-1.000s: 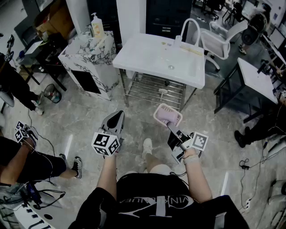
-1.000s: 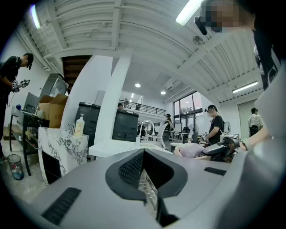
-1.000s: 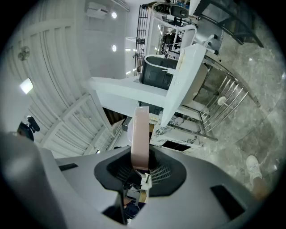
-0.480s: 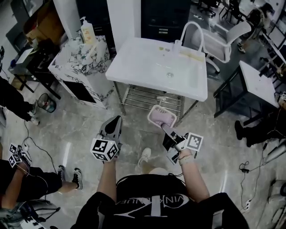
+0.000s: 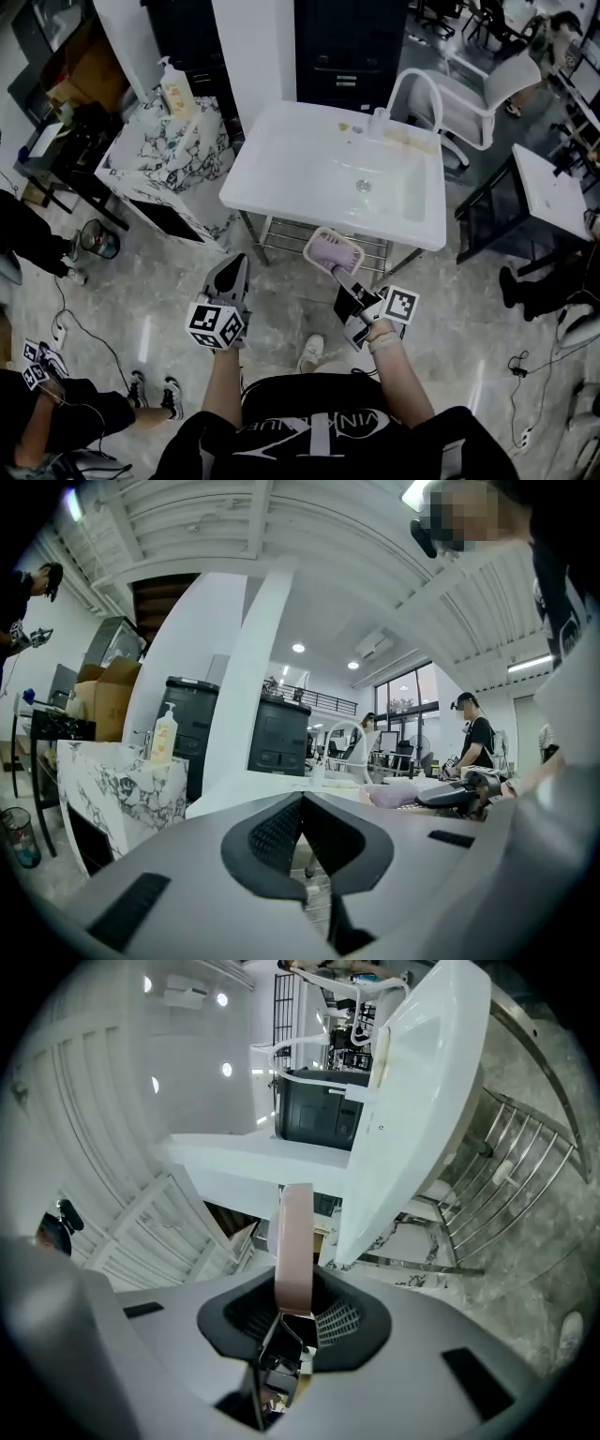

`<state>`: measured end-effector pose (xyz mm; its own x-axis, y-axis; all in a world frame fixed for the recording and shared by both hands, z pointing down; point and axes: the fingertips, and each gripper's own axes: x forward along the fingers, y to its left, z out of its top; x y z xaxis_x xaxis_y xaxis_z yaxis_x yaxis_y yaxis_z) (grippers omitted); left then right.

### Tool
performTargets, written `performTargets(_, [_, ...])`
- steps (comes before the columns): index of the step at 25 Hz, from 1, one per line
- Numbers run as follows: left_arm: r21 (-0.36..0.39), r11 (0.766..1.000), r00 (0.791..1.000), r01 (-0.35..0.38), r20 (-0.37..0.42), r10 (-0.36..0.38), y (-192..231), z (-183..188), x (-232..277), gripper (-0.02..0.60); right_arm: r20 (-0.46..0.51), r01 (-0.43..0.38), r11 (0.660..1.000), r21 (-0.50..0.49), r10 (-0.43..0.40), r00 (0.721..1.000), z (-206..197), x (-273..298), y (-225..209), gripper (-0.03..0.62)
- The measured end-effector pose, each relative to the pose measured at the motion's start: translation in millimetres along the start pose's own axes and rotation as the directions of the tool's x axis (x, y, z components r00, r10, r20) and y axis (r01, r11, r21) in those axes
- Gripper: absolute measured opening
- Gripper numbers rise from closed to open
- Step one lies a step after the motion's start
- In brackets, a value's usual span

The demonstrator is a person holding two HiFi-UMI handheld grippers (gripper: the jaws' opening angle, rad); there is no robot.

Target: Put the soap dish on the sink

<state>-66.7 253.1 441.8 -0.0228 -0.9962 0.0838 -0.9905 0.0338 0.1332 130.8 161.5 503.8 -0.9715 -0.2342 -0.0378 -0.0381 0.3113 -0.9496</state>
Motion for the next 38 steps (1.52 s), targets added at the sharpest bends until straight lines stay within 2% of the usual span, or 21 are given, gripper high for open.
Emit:
performTargets(11, [0.007, 0.998, 0.998, 0.057, -0.016, -0.057, 21, 6, 78, 0.014, 0.032, 0.044, 0.999, 0.014, -0.044, 0.998, 49, 34, -30, 0.092])
performTargets(25, [0.008, 0.997, 0.997, 0.075, -0.027, -0.075, 49, 16, 118, 0.014, 0.037, 0.083, 0.995, 0.051, -0.085, 0.996, 66, 68, -42, 0.092])
performTargets(30, [0.006, 0.99, 0.99, 0.14, -0.032, -0.139, 60, 18, 154, 0.014, 0.081, 0.104, 0.993, 0.053, -0.108, 0.991, 79, 82, -49, 0.093])
performTargets(38, [0.019, 0.965, 0.964, 0.262, -0.055, -0.261, 79, 34, 218, 0.014, 0.176, 0.121, 0.991, 0.048, -0.128, 0.976, 105, 114, -53, 0.092])
